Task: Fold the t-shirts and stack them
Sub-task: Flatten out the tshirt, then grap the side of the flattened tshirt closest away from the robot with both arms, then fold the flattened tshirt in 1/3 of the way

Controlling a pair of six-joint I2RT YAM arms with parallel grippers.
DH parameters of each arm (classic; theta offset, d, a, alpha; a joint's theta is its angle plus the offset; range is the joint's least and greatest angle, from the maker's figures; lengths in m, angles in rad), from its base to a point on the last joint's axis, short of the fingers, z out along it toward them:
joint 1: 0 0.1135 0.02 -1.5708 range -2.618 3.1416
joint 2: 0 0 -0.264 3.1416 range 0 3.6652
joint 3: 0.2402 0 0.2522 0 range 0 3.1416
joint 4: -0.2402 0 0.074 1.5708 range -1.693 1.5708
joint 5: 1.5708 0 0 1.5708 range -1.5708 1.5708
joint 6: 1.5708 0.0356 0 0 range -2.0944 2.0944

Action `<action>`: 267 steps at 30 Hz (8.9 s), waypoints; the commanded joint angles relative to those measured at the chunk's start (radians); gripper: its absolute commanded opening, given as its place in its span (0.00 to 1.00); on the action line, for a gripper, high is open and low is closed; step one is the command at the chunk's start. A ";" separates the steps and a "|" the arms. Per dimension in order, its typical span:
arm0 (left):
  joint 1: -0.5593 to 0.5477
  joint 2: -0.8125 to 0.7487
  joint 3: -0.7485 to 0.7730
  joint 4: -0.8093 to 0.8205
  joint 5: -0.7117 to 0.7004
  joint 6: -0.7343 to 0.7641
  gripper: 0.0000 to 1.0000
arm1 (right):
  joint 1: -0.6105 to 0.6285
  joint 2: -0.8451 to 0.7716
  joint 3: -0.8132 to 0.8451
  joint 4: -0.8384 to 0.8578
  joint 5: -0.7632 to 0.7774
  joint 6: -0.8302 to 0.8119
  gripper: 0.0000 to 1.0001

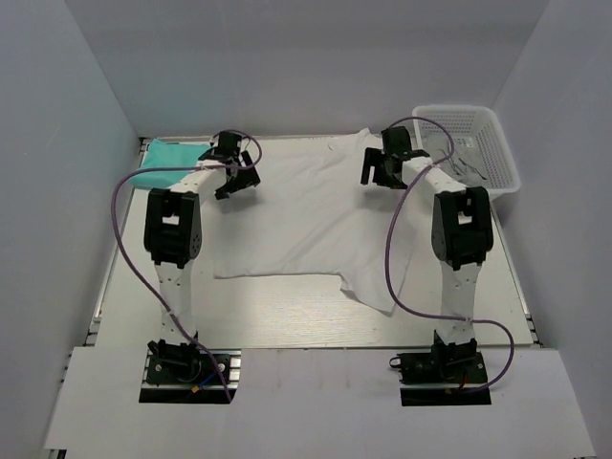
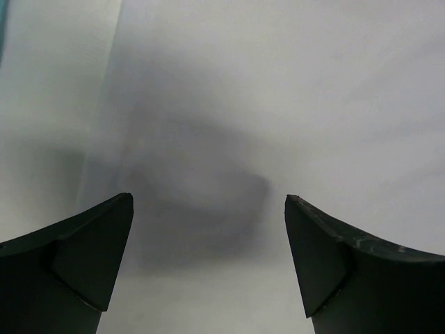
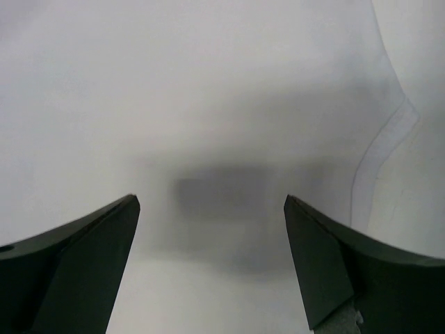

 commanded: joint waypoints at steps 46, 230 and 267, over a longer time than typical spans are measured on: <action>-0.008 -1.044 -1.282 0.235 -0.001 -0.362 0.00 | 0.079 -1.195 -1.226 -0.135 -0.142 0.364 0.90; -0.058 -0.969 -0.856 0.046 -0.006 -0.222 1.00 | 0.131 -1.002 -1.047 0.180 -0.284 0.245 0.90; -0.028 -0.389 -0.290 0.073 -0.225 -0.054 1.00 | 0.154 -0.357 -0.255 -0.142 0.162 0.109 0.90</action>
